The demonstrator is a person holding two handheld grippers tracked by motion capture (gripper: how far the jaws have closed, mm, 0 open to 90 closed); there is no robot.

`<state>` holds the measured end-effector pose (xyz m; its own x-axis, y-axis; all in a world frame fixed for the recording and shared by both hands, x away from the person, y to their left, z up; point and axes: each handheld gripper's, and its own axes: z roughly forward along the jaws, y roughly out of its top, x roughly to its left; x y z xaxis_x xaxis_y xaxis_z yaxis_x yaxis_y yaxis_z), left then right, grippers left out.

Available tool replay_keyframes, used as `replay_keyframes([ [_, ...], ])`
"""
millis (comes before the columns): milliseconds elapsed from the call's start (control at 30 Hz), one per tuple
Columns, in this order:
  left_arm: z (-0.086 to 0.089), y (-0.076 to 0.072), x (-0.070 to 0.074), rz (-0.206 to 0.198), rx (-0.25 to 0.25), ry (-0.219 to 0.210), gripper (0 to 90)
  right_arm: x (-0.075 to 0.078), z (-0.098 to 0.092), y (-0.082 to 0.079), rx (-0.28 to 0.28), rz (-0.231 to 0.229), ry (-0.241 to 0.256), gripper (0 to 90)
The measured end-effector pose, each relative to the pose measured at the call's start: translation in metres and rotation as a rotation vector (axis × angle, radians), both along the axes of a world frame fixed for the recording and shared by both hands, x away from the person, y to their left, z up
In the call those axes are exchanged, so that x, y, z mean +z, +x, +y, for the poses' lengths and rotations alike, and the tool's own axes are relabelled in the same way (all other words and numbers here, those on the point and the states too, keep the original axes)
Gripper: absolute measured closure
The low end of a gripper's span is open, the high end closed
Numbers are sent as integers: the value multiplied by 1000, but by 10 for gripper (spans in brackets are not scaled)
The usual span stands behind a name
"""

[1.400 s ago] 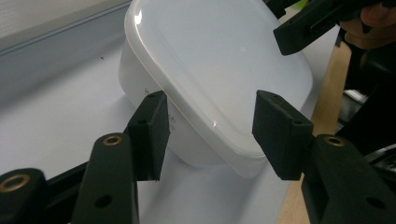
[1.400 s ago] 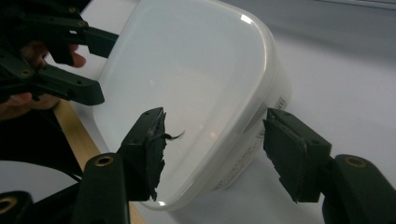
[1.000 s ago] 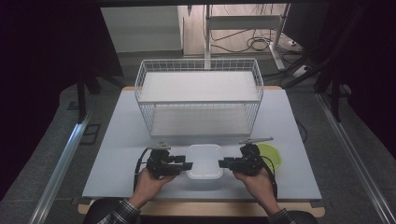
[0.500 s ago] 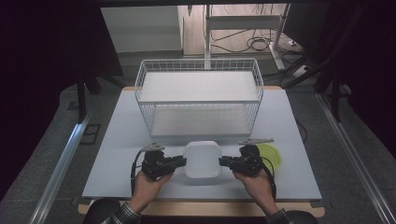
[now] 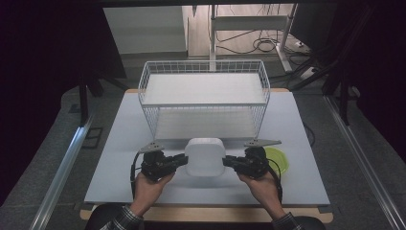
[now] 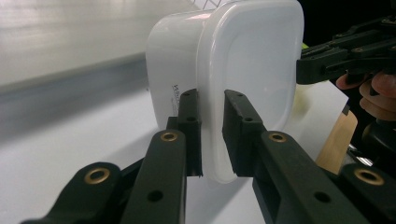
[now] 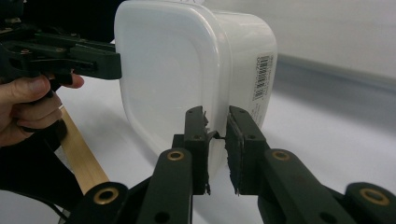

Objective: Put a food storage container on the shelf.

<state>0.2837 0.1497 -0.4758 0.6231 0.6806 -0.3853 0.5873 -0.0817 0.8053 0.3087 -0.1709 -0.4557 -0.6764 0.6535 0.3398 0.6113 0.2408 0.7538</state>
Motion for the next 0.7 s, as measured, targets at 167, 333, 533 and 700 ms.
replay_keyframes([
  [167,4,1,17,-45,10,7,781,16,4,3,10,-53,1,793],
  [333,6,3,33,-78,18,1,781,34,7,5,15,-95,3,793],
  [533,7,6,50,-115,25,-3,781,51,8,9,17,-142,8,792],
  [700,7,9,66,-148,28,-5,782,65,8,13,16,-171,19,792],
])
